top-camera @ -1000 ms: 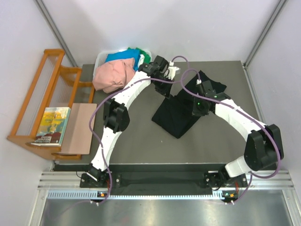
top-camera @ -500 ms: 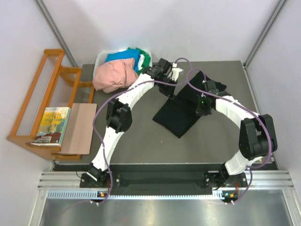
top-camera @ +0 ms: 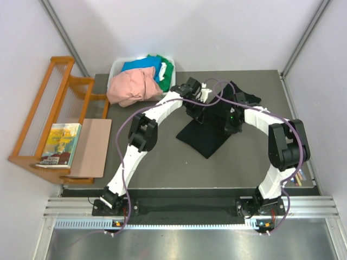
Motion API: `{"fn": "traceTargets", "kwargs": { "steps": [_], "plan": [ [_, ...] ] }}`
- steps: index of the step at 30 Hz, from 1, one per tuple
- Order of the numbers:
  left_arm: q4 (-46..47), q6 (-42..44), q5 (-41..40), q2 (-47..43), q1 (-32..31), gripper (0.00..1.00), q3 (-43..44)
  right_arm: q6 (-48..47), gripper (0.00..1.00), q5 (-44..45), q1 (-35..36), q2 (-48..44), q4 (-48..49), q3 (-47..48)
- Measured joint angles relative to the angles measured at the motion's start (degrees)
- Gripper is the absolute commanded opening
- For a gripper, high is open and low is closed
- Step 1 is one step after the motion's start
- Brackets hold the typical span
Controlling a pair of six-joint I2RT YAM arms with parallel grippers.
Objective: Fold and stack the t-shirts
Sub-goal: Fold the tshirt
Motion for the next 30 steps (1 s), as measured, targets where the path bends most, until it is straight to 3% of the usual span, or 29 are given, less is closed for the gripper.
{"fn": "traceTargets", "kwargs": {
  "steps": [1,2,3,4,7,9,10,13,15,21,24,27,30],
  "plan": [
    [0.02,0.28,0.39,0.02,0.0,0.69,0.0,-0.02,0.0,0.0,0.0,0.24,-0.26,0.74],
    [0.31,-0.13,0.81,-0.26,0.0,0.84,0.02,-0.13,0.06,0.0,-0.02,0.46,-0.55,1.55],
    [0.85,-0.33,0.31,-0.5,0.0,0.88,0.02,-0.28,0.1,0.02,-0.09,0.66,-0.79,2.45],
    [1.18,0.17,0.02,-0.63,-0.09,0.91,0.02,-0.42,0.14,0.09,-0.13,0.74,-1.03,3.23],
    [1.84,0.17,-1.77,-1.51,-0.26,0.96,-0.13,-1.01,0.51,0.96,-0.68,1.62,-2.14,7.39],
    [2.12,0.31,-2.95,-2.62,-0.02,0.98,-1.05,-1.33,0.61,2.01,-1.31,2.19,-2.67,10.58],
    [2.12,0.35,-3.56,-3.65,0.2,0.98,-1.84,-1.7,0.71,2.51,-1.68,2.32,-2.89,12.0],
    [2.25,0.37,-4.35,-6.67,1.53,0.99,-4.07,-2.05,0.82,4.79,-2.73,2.36,-3.78,14.97],
    [2.51,0.35,-4.57,-9.79,2.91,0.99,-6.16,-2.23,0.82,6.32,-3.15,2.34,-4.37,15.82],
    [2.38,0.04,-3.26,-20.41,11.13,0.99,-9.22,-2.14,0.59,4.39,-2.73,0.15,-5.44,14.49],
    [1.99,-0.44,-0.79,-25.97,17.64,0.99,-9.62,-1.84,0.57,0.2,-0.63,-1.64,-5.6,14.01],
    [2.56,-0.52,1.2,-34.14,24.3,0.99,-16.5,-1.7,0.56,-4.83,4.2,-1.66,-5.35,14.56],
    [2.45,0.44,1.36,-41.9,27.1,0.99,-26.25,-0.85,0.55,-9.79,9.03,0.11,-4.59,16.26]
  ]
}}
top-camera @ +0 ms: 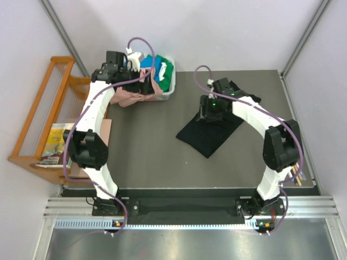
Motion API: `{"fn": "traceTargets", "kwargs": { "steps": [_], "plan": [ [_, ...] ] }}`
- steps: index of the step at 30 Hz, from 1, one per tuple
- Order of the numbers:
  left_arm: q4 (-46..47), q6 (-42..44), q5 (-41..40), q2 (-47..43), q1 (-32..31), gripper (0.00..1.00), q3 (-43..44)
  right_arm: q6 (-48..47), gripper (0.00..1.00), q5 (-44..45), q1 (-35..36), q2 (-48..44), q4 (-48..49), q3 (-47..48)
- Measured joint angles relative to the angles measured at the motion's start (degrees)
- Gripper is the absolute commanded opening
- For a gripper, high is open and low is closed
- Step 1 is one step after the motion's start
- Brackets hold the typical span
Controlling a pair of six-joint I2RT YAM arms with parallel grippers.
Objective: Fold and stack the t-shirts
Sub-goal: Fold the tshirt
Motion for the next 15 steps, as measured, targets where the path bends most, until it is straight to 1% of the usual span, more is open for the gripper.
{"fn": "traceTargets", "kwargs": {
  "steps": [2,6,10,15],
  "plan": [
    [-0.2,0.81,0.79,-3.93,-0.68,0.99,-6.62,0.7,0.53,-3.34,2.32,2.23,1.01,1.42],
    [-1.18,2.34,2.32,-6.23,-2.97,0.99,-14.6,2.05,0.52,-7.37,3.26,8.96,3.13,4.28],
    [-2.14,3.1,2.34,-6.34,-3.3,0.99,-17.51,2.58,0.5,-8.09,2.34,15.47,3.96,6.51],
    [-2.25,3.76,2.32,-8.13,-2.93,0.99,-18.34,3.26,0.48,-9.42,0.79,19.39,4.11,7.74]
  ]
}}
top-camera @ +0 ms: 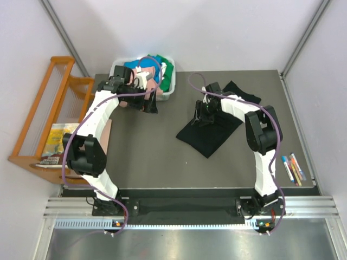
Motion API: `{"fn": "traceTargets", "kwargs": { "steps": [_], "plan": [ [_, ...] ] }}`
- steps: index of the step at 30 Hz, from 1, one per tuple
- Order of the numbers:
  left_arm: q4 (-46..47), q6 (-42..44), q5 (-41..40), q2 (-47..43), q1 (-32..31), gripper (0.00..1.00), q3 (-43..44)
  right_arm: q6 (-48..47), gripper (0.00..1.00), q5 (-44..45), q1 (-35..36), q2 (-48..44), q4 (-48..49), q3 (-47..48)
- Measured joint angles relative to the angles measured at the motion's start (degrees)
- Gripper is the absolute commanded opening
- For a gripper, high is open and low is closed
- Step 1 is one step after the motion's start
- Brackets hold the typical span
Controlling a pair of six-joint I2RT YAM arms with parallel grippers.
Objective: Fold and stack the t-shirts
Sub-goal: Fold the tshirt
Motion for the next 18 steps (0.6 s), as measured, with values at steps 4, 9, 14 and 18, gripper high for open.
{"fn": "traceTargets", "kwargs": {
  "steps": [4,9,14,18],
  "plan": [
    [0.07,0.52,0.04,-1.11,0.02,0.99,-0.57,-0.15,0.48,0.15,-1.88,1.6,0.13,3.39],
    [0.04,0.72,0.17,-1.2,0.02,0.99,-1.75,-0.28,0.49,0.44,-5.4,3.65,0.31,8.15],
    [-0.04,1.2,0.15,-1.2,0.02,0.99,-2.19,-0.85,0.49,1.25,-8.94,6.05,0.48,11.04],
    [-0.11,1.53,0.37,-1.2,0.02,0.99,-2.4,-1.16,0.49,2.34,-11.63,8.87,-0.87,13.92]
  ]
}}
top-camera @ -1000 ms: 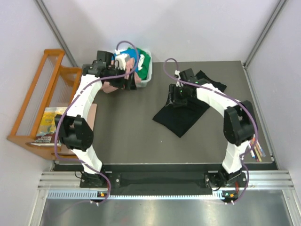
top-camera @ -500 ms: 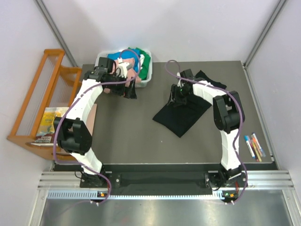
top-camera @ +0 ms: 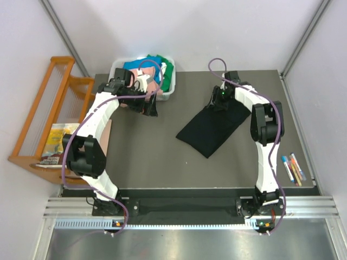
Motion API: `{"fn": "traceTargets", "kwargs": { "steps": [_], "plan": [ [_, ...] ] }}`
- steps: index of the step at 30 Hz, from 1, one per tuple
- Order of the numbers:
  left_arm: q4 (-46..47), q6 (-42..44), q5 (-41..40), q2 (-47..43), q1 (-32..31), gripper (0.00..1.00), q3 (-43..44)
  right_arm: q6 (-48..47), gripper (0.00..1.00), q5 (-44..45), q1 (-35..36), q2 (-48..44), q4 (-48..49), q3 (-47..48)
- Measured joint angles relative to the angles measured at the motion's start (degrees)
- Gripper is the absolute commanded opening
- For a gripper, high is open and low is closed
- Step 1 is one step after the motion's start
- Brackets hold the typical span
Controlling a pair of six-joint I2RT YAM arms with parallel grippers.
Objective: Fold and stack the t-shirts
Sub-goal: Fold the tshirt
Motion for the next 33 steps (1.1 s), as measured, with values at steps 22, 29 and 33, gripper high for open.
{"fn": "traceTargets", "kwargs": {
  "steps": [22,29,33],
  "plan": [
    [0.2,0.5,2.16,15.37,-10.36,0.99,-0.04,7.23,0.49,6.12,16.28,-53.96,7.26,-42.07],
    [0.15,-0.26,2.14,21.0,-10.32,0.99,2.27,13.09,0.62,0.0,20.13,-43.89,12.85,-52.61],
    [0.72,-0.17,1.73,20.09,-10.32,0.99,2.54,16.35,0.74,-2.89,20.17,-38.66,18.73,-52.59]
  ]
}}
